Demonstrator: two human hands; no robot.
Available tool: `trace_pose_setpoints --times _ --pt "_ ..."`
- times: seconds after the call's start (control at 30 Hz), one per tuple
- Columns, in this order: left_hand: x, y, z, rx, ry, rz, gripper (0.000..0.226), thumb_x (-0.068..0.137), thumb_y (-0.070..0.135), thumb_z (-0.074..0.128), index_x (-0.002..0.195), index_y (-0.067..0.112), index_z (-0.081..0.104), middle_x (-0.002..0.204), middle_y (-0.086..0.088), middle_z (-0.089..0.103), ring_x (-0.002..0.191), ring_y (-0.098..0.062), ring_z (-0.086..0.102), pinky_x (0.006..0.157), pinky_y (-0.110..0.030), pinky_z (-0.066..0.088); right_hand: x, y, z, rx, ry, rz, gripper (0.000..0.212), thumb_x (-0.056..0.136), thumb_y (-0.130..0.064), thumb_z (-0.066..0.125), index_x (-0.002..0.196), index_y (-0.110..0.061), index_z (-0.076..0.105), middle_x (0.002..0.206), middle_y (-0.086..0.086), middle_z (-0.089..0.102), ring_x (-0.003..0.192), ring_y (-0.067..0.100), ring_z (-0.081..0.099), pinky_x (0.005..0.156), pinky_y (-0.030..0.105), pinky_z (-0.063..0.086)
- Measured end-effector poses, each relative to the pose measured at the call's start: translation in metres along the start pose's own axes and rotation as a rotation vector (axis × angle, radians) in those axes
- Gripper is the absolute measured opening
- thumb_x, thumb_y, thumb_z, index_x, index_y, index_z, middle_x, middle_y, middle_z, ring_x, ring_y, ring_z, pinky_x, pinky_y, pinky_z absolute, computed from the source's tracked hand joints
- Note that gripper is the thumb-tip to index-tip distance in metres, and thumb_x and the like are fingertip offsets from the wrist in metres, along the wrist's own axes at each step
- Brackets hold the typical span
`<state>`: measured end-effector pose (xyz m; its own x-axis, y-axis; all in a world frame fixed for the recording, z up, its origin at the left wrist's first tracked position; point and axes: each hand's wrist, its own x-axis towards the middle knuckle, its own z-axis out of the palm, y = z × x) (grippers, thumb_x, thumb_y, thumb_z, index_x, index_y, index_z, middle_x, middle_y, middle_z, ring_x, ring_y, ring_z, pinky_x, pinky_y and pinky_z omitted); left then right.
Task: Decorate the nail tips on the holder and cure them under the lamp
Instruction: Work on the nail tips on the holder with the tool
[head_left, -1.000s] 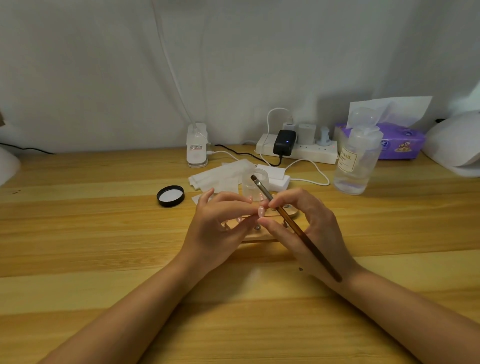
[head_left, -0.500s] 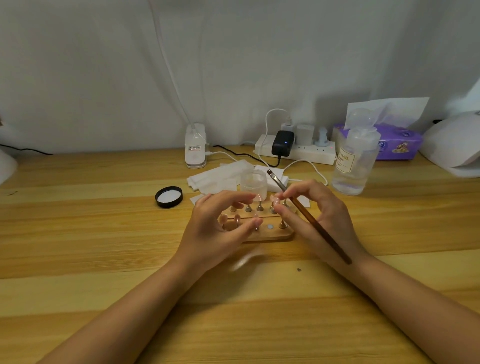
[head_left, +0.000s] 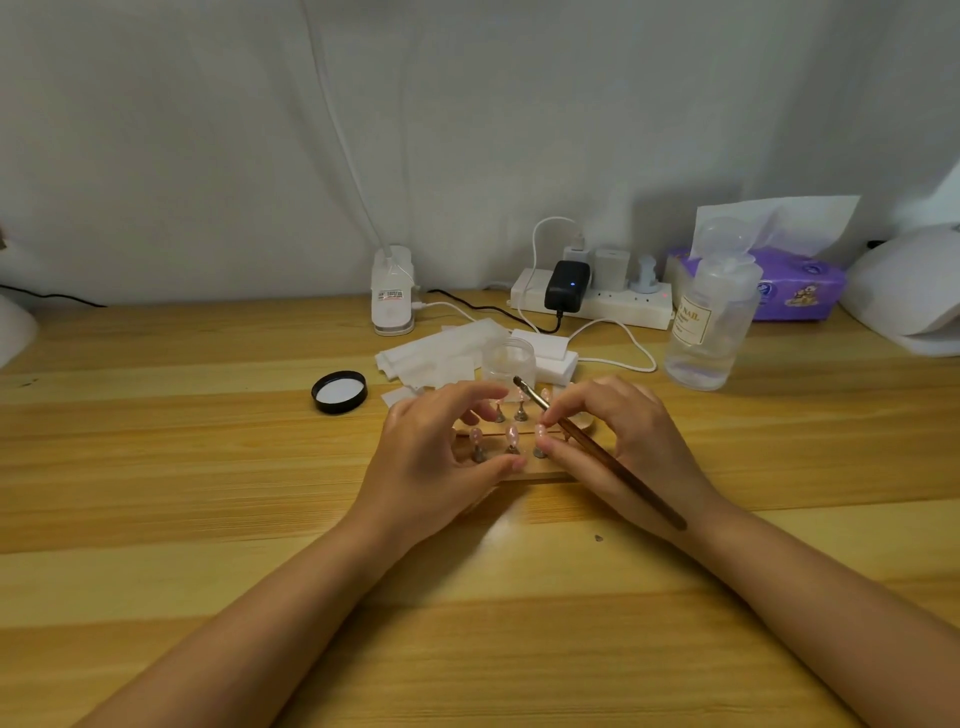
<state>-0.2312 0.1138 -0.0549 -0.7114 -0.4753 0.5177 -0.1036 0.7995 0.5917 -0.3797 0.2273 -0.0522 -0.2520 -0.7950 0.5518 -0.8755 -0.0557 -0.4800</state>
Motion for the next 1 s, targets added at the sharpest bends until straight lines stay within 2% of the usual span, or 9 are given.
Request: trace_pose_setpoints --times 0.17,0.27,0.4,0.53,0.6,0.63,0.7,0.77,1.0 --pt "-0.001 -0.002 0.001 0.017 -0.010 -0.005 0.051 0.067 0.031 0.079 0.112 0.030 0.055 0.092 0.022 0.056 0.089 -0.006 0.057 0.087 -0.049 0.043 0.000 0.000 -0.002 0.015 -0.002 0.023 0.020 0.076 -0.026 0.074 0.092 -0.020 0.065 0.094 -0.004 0.064 0.094 0.014 0.056 0.087 0.029 0.036" --pt "-0.001 -0.001 0.000 0.019 -0.020 -0.020 0.050 0.068 0.031 0.078 0.113 0.029 0.056 0.093 0.023 0.055 0.091 -0.006 0.056 0.089 -0.049 0.042 0.001 0.002 -0.010 0.094 0.055 0.045 0.023 0.074 -0.027 0.074 0.092 -0.020 0.063 0.095 -0.009 0.064 0.095 0.008 0.057 0.091 0.036 0.040" --pt "-0.001 -0.001 0.000 0.020 -0.038 -0.030 0.049 0.069 0.031 0.077 0.112 0.032 0.053 0.092 0.024 0.053 0.091 -0.006 0.055 0.088 -0.049 0.044 0.001 0.007 -0.016 0.158 0.075 0.092 0.013 0.084 -0.030 0.063 0.093 -0.021 0.060 0.095 -0.011 0.066 0.097 0.001 0.057 0.094 0.044 0.042" --pt "-0.001 0.000 0.000 0.008 -0.039 -0.052 0.048 0.069 0.032 0.076 0.110 0.036 0.051 0.091 0.024 0.054 0.090 -0.002 0.055 0.089 -0.049 0.042 0.001 0.004 -0.016 0.270 0.047 0.127 0.020 0.088 -0.046 0.040 0.091 -0.031 0.052 0.090 -0.009 0.069 0.084 0.001 0.064 0.080 0.032 0.050" --pt "-0.002 -0.001 0.001 -0.009 -0.038 -0.066 0.047 0.069 0.032 0.077 0.109 0.035 0.053 0.089 0.021 0.058 0.088 -0.003 0.056 0.088 -0.050 0.042 0.000 0.003 -0.016 0.262 0.025 0.106 0.032 0.088 -0.057 0.037 0.091 -0.031 0.055 0.088 -0.006 0.069 0.082 0.007 0.064 0.076 0.033 0.051" --pt "-0.002 -0.002 0.001 -0.016 -0.039 -0.069 0.047 0.069 0.032 0.077 0.109 0.034 0.053 0.089 0.020 0.059 0.088 -0.004 0.057 0.087 -0.051 0.043 0.000 0.004 -0.016 0.231 0.010 0.096 0.033 0.088 -0.056 0.042 0.090 -0.028 0.058 0.088 -0.005 0.068 0.084 0.011 0.064 0.077 0.036 0.050" --pt "-0.002 -0.002 0.001 -0.020 -0.037 -0.070 0.048 0.069 0.032 0.078 0.109 0.034 0.053 0.088 0.019 0.059 0.089 -0.006 0.058 0.086 -0.051 0.044 0.000 0.006 -0.015 0.142 -0.008 0.056 0.020 0.083 -0.038 0.062 0.090 -0.020 0.063 0.089 -0.004 0.067 0.088 0.013 0.062 0.082 0.042 0.048" --pt "-0.002 -0.002 0.001 -0.020 -0.034 -0.072 0.048 0.069 0.032 0.078 0.109 0.035 0.052 0.087 0.019 0.059 0.089 -0.007 0.059 0.087 -0.051 0.044 0.000 0.008 -0.013 0.074 -0.021 0.015 0.018 0.077 -0.021 0.074 0.091 -0.017 0.063 0.091 -0.005 0.066 0.089 0.011 0.061 0.084 0.044 0.047" --pt "-0.001 -0.001 0.001 -0.025 -0.043 -0.081 0.048 0.069 0.032 0.077 0.109 0.037 0.051 0.086 0.017 0.061 0.089 -0.008 0.059 0.088 -0.051 0.043 0.000 0.008 -0.013 0.070 -0.083 0.007 0.021 0.076 -0.012 0.073 0.091 -0.019 0.061 0.090 -0.006 0.063 0.090 0.014 0.060 0.085 0.041 0.045"
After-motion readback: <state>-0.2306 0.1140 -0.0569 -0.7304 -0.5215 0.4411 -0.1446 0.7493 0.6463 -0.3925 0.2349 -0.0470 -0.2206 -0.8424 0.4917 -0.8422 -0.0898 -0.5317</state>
